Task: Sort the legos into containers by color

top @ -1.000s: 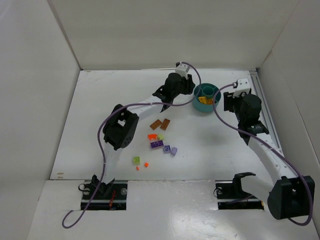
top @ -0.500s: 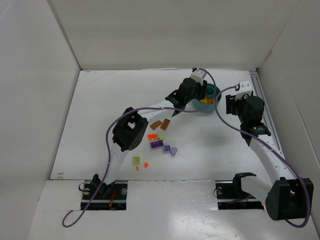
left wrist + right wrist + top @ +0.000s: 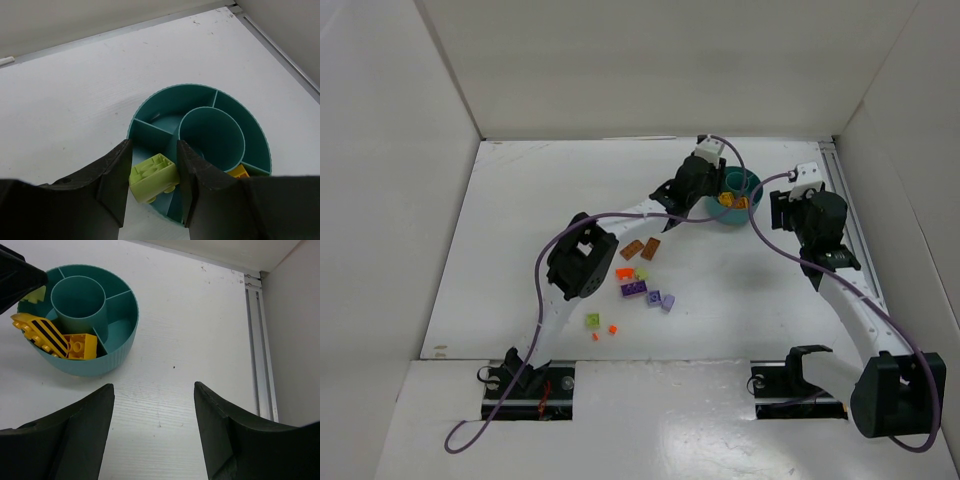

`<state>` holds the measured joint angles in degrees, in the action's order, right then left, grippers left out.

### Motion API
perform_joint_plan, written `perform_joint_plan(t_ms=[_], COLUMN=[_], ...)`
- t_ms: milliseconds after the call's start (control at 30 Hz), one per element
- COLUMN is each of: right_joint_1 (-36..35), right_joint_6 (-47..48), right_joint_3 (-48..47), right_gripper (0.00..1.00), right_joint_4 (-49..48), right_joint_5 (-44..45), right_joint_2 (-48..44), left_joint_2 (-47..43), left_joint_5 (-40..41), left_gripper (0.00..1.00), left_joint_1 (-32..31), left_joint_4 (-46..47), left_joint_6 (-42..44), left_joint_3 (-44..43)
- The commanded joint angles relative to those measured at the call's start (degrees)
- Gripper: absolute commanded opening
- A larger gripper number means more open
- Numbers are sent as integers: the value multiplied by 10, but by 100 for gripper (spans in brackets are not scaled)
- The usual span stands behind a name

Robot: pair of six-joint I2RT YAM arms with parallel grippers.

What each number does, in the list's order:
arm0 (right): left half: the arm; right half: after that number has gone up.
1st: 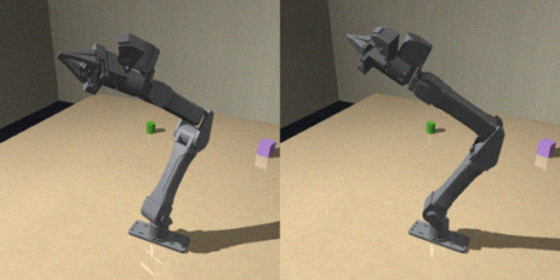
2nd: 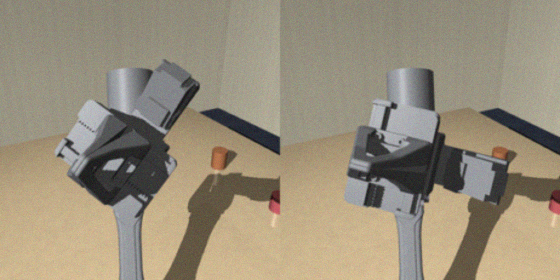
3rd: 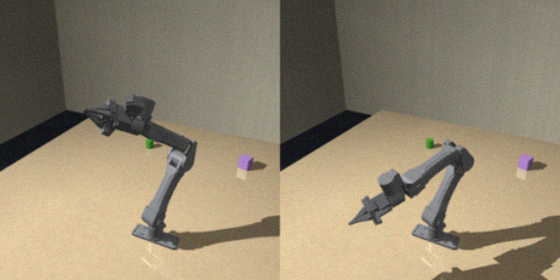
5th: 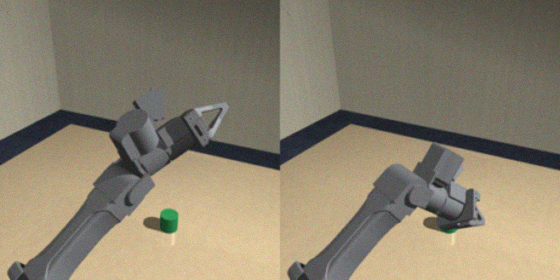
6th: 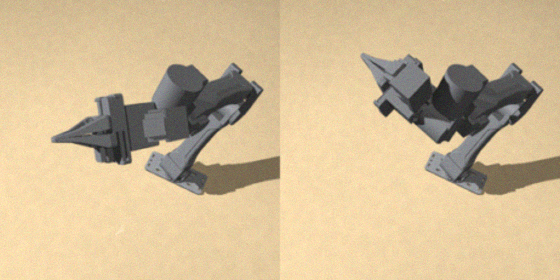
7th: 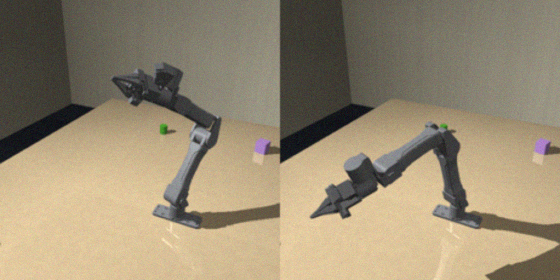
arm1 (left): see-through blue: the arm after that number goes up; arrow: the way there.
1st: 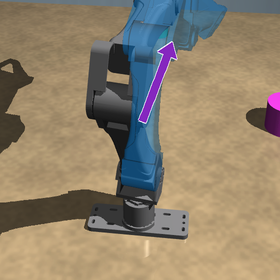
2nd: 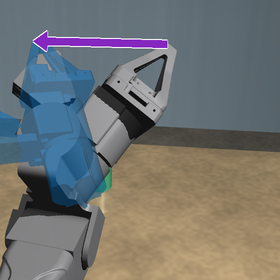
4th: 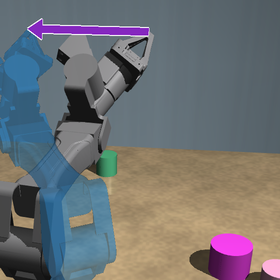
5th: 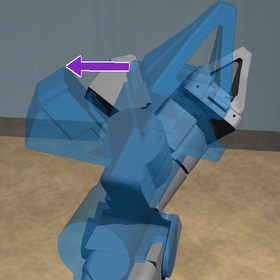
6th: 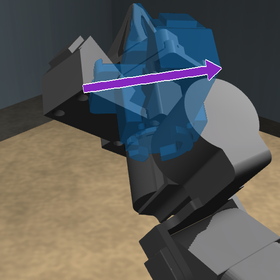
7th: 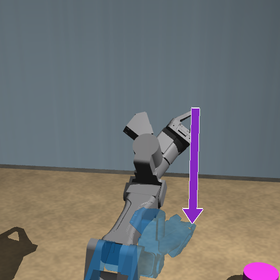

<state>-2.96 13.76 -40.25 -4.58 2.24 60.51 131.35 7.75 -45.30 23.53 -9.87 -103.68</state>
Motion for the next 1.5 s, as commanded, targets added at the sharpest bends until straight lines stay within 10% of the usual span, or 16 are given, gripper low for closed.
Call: perform_joint_plan(t_ms=[0,1033,1100,1467], right_joint_1=[6,6,6,-76], right_joint_6=[9,28,34,84], right_joint_3=[1,1,1,-20], right_gripper=[70,75,76,81], right_joint_4=[-11,-6,-6,30], right_joint_5=[1,-19,-26,-39], right_joint_2=[3,-2,-7,-14], left_joint_2=[-4,-76,-104,-319], left_joint_5=[-22,-32,-32,-29], left_gripper=[7,77,98,100], left_joint_1=[1,-4,-4,35], left_joint_4=[27,34,34,-2], left_joint_6=[6,-16,-16,-64], left_joint_3=[-11,51,66,244])
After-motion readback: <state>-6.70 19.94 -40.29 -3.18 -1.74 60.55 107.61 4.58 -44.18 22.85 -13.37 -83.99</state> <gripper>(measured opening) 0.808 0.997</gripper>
